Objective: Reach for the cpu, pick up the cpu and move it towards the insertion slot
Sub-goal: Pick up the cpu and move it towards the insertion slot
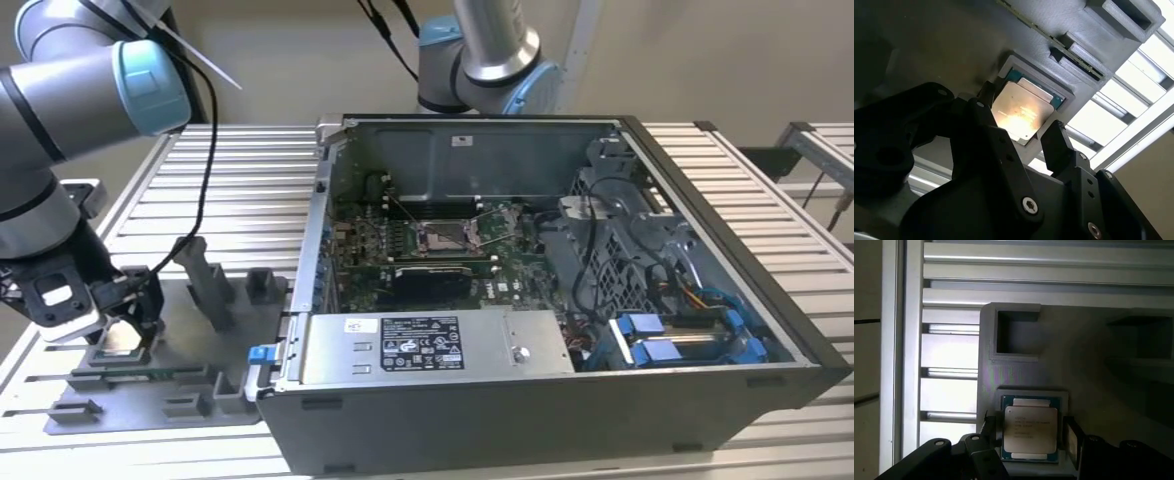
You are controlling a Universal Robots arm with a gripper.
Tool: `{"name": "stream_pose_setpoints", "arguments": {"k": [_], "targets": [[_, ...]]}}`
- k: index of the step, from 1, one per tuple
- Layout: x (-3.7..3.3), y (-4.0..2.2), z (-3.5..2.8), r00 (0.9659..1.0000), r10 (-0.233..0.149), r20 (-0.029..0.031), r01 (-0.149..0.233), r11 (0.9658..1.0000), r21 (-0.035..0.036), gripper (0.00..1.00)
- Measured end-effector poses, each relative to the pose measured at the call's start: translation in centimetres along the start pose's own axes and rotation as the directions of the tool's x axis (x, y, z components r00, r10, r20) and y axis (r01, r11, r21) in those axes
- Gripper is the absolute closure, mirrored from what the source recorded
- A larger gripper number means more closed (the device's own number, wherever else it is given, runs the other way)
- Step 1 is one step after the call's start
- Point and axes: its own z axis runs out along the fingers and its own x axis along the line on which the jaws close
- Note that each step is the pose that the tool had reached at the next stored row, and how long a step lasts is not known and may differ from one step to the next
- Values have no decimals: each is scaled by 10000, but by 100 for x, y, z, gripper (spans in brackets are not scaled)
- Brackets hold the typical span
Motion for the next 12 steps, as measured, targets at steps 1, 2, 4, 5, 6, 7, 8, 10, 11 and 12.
{"name": "stream_pose_setpoints", "arguments": {"k": [1, 2, 4, 5, 6, 7, 8, 10, 11, 12], "targets": [[0, 0, 2, 10000, 0, -1, 0, 10000, 0, 0], [0, 0, 4, 10000, 0, 0, 0, 10000, 0, 0], [0, 0, 8, 10000, 1, 0, -1, 10000, 0, 0], [0, 0, 11, 10000, 1, 0, -1, 10000, 0, 0], [0, 0, 14, 10000, 1, 1, -1, 10000, -1, 0], [0, -1, 15, 10000, 1, 0, -1, 10000, 0, 0], [0, 0, 17, 10000, 1, 1, -1, 10000, 0, 0], [0, -1, 20, 10000, 1, 1, -1, 10000, 0, 0], [0, -1, 20, 10000, 1, 1, -1, 10000, 0, 0], [0, -1, 20, 10000, 1, 0, -1, 10000, 0, 0]]}}
